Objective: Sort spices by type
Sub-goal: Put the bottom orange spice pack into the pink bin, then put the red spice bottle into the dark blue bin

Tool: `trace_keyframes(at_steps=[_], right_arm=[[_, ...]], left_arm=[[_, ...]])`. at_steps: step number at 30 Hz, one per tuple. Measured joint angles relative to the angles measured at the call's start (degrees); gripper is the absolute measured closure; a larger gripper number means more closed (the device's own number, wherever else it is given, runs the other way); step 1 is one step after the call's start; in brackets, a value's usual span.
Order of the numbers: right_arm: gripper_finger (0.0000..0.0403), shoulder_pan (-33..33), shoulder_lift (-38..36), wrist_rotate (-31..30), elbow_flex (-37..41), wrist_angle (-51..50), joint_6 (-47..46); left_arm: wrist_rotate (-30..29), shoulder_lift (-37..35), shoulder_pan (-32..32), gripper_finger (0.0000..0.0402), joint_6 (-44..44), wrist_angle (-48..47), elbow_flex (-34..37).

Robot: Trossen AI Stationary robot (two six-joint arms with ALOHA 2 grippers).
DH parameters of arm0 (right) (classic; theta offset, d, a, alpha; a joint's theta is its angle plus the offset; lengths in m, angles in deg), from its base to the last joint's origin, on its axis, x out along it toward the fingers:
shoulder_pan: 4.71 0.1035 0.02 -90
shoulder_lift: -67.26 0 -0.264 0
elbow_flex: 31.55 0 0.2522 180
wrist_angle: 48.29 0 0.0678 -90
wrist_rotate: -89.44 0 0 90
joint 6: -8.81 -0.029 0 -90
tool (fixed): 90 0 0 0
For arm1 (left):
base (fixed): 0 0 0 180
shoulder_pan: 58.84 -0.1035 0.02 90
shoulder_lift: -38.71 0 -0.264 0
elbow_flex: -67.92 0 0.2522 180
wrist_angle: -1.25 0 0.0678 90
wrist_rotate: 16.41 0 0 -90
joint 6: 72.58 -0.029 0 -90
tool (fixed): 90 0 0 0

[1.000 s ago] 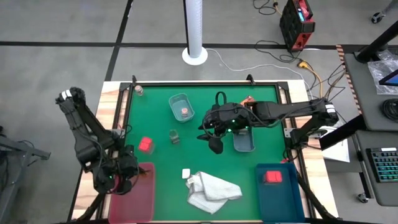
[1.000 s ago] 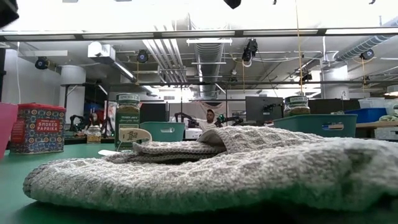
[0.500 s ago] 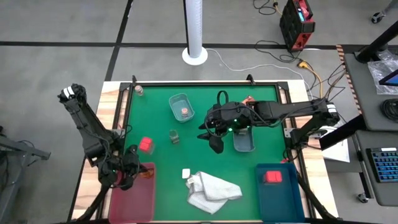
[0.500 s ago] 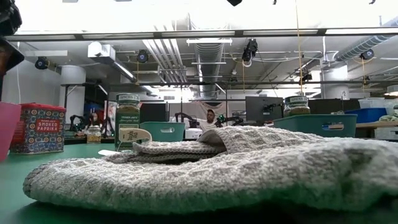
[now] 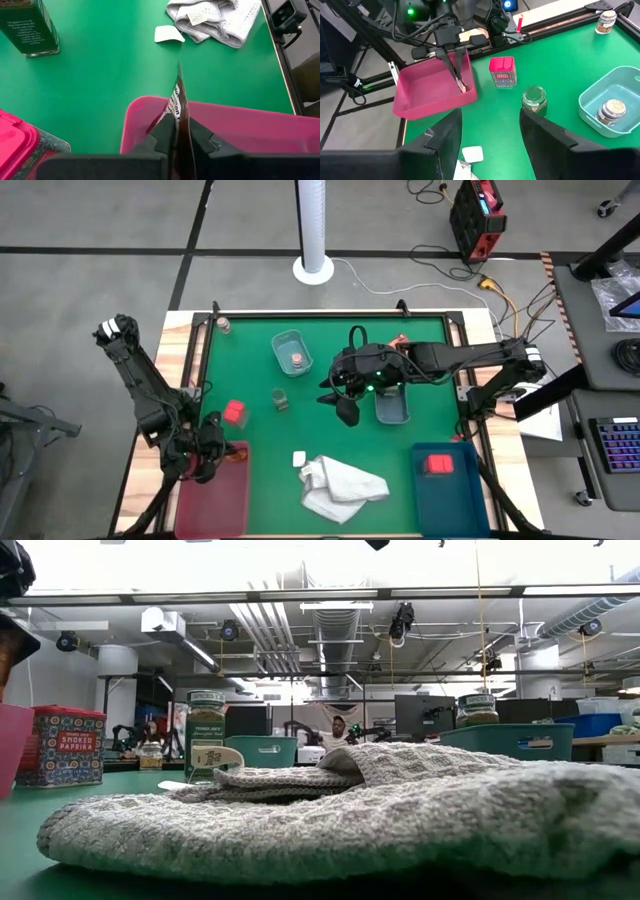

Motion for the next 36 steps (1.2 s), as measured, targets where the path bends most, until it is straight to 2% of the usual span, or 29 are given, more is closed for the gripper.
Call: trace_keyframes(at_steps=[7, 19, 26, 32, 36], right_arm=[[0.0207, 0.00, 0.00, 0.00, -0.02, -0.01, -0.45], [0.0202, 0.00, 0.00, 0.00, -0.02, -0.11, -2.01], [0.0202, 0.00, 0.00, 0.00, -0.02, -0.11, -2.03], [0.0202, 0.00, 0.00, 0.00, -0.03, -0.12, -1.98], [0.0203, -0.18, -0.30, -0.02, -0.07, -1.46, -1.32]], left_arm=[[0.22, 0.04, 0.00, 0.0356, 0.02, -1.45, -0.46], [1.25, -0.08, 0.00, 0.0273, 1.55, -2.98, -1.68], [1.23, 0.11, 0.00, 0.0238, 1.58, -15.08, -9.29], [0.87, 0.16, -0.05, 0.0224, 1.67, -22.15, -17.40], [-4.17, 0.57, -0.26, 0.0224, 2.58, -24.24, -23.64]])
